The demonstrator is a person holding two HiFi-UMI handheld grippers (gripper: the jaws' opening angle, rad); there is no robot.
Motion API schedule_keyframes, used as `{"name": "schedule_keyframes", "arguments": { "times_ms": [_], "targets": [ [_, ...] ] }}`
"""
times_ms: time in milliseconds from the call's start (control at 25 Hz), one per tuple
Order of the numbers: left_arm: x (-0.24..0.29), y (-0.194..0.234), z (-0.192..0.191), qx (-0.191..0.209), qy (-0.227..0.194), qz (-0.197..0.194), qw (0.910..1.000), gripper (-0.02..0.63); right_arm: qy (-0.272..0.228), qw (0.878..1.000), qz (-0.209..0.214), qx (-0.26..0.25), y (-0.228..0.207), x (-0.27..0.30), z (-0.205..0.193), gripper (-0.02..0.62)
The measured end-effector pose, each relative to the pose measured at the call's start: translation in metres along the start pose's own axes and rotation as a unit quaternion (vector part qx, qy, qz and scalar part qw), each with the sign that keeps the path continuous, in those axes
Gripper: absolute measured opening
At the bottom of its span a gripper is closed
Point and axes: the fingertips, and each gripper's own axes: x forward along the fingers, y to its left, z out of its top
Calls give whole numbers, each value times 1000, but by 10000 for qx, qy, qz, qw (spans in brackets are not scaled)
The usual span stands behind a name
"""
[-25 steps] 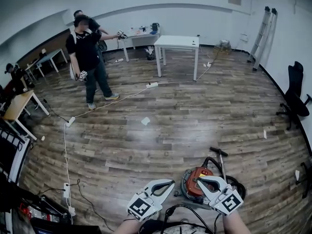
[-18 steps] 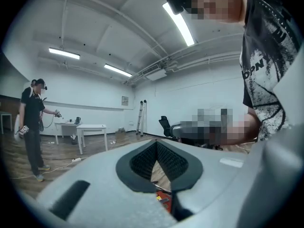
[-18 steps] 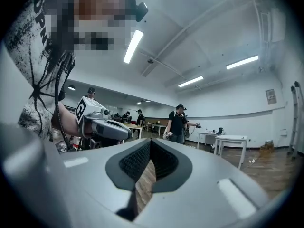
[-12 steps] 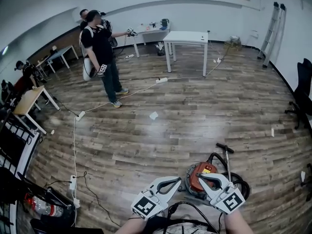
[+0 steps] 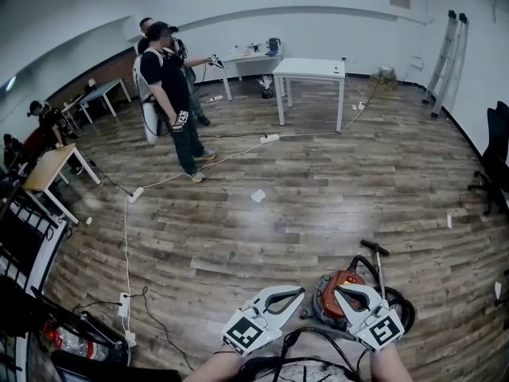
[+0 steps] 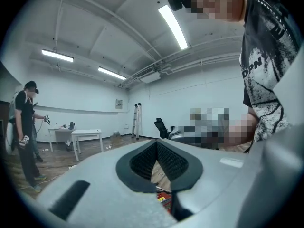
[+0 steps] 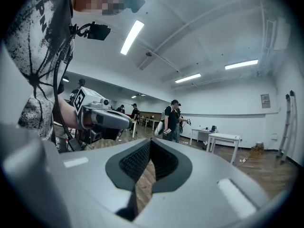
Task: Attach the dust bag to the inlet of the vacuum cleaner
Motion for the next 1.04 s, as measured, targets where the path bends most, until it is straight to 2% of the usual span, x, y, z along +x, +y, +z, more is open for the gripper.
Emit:
{"name": "schedule_keyframes", "arguments": {
  "times_ms": [160, 400, 560, 720, 920, 1040],
  "targets": [
    [-11, 12, -4, 235, -11, -63, 9997, 5, 139, 9997, -64, 186, 4, 14, 1, 6],
    [-28, 21, -6, -43, 12, -62, 10000, 4, 208, 9996, -166, 127, 15, 31, 7, 6],
    [-34, 25, -7, 213, -35, -129, 9997, 5, 107, 9998, -82, -124, 19, 36, 4, 6],
    [-42, 29, -6, 137, -47, -101, 9998, 5, 150, 9990, -8, -414, 23, 41, 5, 6],
    [-53, 28, -8, 268, -82, -149, 9995, 5, 438, 9984, -74, -363, 30, 43, -2, 6],
    [-57, 27, -6, 189, -108, -162, 9996, 4, 553, 9978, -80, -371, 32, 47, -6, 6]
  ]
}}
